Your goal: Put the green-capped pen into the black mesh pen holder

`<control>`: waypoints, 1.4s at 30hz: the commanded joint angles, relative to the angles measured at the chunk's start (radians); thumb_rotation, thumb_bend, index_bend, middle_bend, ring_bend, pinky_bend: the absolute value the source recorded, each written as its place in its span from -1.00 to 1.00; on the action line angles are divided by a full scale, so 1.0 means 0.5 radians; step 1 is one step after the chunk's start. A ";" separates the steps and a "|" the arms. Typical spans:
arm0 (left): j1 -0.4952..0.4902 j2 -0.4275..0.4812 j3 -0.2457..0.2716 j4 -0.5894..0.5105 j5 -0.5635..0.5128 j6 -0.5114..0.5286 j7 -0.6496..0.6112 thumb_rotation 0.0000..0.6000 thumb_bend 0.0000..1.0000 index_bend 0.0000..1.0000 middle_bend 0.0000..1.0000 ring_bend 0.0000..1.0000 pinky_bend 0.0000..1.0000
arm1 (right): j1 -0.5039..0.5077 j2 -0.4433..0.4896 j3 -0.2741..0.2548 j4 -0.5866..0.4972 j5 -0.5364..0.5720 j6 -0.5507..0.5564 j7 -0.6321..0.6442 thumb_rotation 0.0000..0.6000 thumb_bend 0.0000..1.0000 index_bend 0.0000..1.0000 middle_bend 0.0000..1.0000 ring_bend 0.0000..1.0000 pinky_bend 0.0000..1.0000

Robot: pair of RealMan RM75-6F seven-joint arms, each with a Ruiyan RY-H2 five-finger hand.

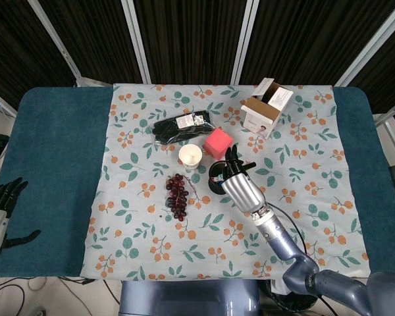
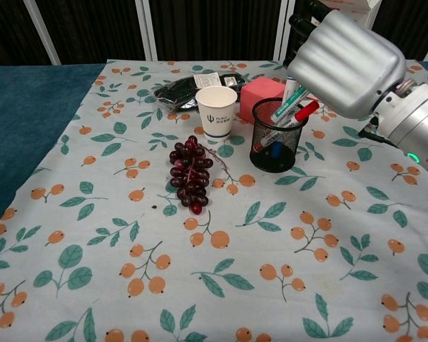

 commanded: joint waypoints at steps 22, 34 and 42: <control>0.000 -0.001 -0.002 -0.007 -0.014 -0.007 0.010 1.00 -0.97 -1.00 -1.00 -1.00 -1.00 | 0.014 -0.063 -0.084 0.023 0.012 0.041 -0.041 1.00 -0.71 -0.64 -0.67 -0.93 -0.65; 0.007 -0.006 0.001 0.002 -0.008 0.008 0.026 1.00 -0.97 -1.00 -1.00 -1.00 -1.00 | -0.329 0.286 -0.103 -0.577 0.133 0.436 0.311 1.00 -0.77 -0.85 -0.79 -0.92 -0.65; 0.021 -0.023 0.008 0.009 0.015 0.041 0.060 1.00 -0.97 -1.00 -1.00 -1.00 -1.00 | -0.721 0.671 -0.328 -0.977 0.308 0.626 0.975 1.00 -0.90 -1.00 -0.97 -0.94 -0.65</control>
